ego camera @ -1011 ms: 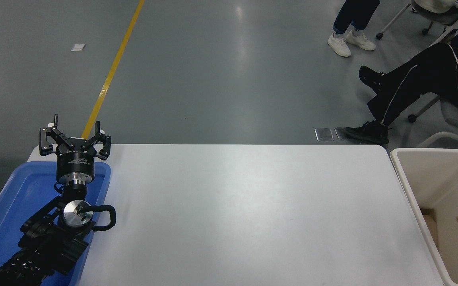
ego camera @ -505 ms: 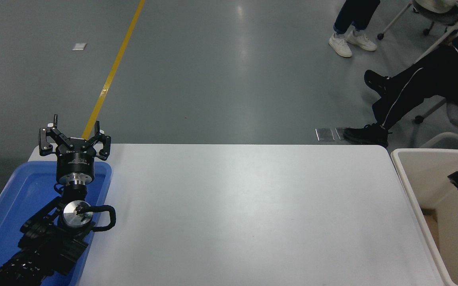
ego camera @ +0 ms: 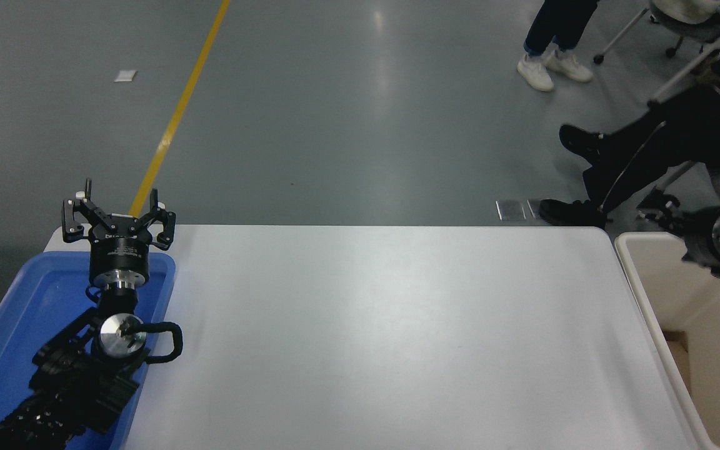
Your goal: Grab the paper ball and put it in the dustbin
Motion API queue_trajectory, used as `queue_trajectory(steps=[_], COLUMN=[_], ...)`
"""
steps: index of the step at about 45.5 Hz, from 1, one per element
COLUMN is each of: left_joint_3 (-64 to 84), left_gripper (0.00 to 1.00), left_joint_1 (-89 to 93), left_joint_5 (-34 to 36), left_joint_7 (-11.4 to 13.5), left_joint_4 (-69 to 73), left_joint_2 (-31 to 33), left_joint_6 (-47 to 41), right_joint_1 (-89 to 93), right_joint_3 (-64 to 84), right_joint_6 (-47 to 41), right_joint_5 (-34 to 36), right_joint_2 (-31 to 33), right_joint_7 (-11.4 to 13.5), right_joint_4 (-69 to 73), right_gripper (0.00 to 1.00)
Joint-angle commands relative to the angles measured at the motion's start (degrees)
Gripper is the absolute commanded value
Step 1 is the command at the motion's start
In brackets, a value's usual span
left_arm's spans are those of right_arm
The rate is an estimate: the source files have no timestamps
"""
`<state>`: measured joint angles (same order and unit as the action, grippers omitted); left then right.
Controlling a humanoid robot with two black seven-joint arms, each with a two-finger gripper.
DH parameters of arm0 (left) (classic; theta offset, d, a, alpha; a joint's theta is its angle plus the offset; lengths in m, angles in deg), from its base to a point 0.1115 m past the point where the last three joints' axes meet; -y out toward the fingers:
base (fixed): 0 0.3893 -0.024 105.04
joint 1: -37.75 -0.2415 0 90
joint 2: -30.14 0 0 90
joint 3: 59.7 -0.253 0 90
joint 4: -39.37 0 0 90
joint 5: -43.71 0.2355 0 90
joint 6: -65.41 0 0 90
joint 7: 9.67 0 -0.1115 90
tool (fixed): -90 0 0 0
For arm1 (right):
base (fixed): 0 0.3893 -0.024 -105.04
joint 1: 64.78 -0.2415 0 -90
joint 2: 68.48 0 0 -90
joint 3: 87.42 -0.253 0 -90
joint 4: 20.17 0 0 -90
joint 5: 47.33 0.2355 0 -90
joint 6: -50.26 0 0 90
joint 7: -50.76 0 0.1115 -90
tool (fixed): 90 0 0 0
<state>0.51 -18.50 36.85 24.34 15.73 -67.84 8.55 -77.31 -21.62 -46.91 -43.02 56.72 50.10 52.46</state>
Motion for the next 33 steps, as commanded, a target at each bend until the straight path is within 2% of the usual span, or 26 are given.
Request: queue_trajectory(steps=[1,20,33], left_joint_3=[0.0,0.0,0.0], left_gripper=[0.99,0.99,0.99], left_joint_1=[0.0,0.0,0.0], left_joint_5=[0.0,0.0,0.0], left_joint_7=[0.0,0.0,0.0], left_joint_4=[0.0,0.0,0.0], left_joint_2=[0.0,0.0,0.0], left_joint_6=[0.0,0.0,0.0], right_joint_1=[-22.3,-44.0,-46.0], right_joint_3=[6.6,5.0,4.5], right_joint_6=[-11.2,-37.6,-37.8], right_joint_5=[0.0,0.1,0.0], right_joint_2=[-3.9,-8.4,-9.8], right_joint_7=[0.0,0.6,0.9], right_joint_4=[21.1,26.0,27.0], right_gripper=[1.0,1.0,1.0])
